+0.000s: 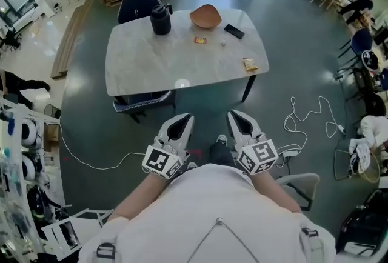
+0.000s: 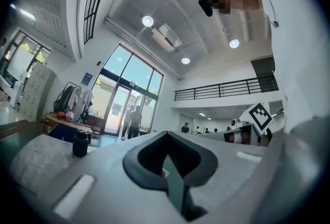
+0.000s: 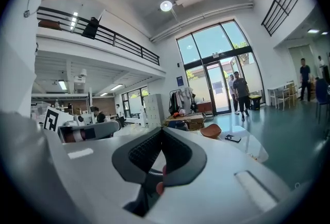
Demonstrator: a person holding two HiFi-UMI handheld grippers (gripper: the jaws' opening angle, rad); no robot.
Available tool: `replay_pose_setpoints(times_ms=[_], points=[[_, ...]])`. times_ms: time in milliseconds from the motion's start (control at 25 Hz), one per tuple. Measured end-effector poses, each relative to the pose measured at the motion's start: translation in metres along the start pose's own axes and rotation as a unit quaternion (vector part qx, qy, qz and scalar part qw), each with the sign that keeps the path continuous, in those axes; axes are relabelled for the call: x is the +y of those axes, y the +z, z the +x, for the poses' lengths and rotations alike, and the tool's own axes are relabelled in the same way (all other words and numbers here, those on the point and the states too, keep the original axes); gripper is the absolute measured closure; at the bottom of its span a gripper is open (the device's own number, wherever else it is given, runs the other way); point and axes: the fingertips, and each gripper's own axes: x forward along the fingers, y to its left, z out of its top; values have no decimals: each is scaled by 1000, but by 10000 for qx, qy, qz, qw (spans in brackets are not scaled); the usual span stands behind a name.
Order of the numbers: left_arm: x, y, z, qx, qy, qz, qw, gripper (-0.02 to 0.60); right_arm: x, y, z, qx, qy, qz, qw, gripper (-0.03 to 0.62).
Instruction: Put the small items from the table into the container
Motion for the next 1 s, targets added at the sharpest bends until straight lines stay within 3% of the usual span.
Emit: replay_pose_setpoints(times_ms=[240,400,800,1000], points=[[32,-20,53,144,96,12,9998,578,-51,-3,41,35,-36,110,9999,563],[65,-28,106,116,274,-216,9993,578,-102,3,92,91,147,226,9996,565],[145,-11,284,58,821,-306,9961,578,-251,76,218,145,868,219,9959,565],[177,-3,335,1,1187,-184,9928,578,-296,96,271,155,1076,178,9939,565]])
